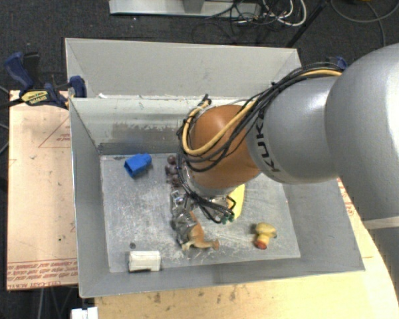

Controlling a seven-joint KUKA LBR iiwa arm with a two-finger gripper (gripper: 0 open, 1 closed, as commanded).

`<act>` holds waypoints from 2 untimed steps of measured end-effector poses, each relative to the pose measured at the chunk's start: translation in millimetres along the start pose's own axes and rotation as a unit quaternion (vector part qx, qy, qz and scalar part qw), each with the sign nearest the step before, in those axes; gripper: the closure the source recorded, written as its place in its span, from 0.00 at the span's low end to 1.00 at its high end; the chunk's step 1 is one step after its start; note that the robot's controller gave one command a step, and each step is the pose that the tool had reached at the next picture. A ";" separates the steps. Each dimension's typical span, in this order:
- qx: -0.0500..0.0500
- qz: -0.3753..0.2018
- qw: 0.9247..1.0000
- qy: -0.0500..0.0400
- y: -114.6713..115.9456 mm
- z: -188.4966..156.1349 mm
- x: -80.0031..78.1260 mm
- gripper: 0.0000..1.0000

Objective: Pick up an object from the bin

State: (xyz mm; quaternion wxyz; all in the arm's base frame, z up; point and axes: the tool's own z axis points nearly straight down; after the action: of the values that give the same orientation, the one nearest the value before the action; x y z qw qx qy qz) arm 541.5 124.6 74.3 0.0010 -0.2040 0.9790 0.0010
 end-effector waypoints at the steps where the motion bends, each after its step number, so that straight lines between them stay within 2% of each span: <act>1: 0.000 0.000 1.000 0.000 0.0 0.0 0.0 1.00; 2: 0.000 -0.032 0.999 0.002 2.8 -17.5 20.3 1.00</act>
Offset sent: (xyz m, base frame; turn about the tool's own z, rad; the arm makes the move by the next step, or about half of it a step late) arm -0.0609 -0.0194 0.0814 -0.2148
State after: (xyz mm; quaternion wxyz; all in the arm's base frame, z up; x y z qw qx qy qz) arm 521.8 119.0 91.8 -0.0014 -0.2351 0.9720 0.0009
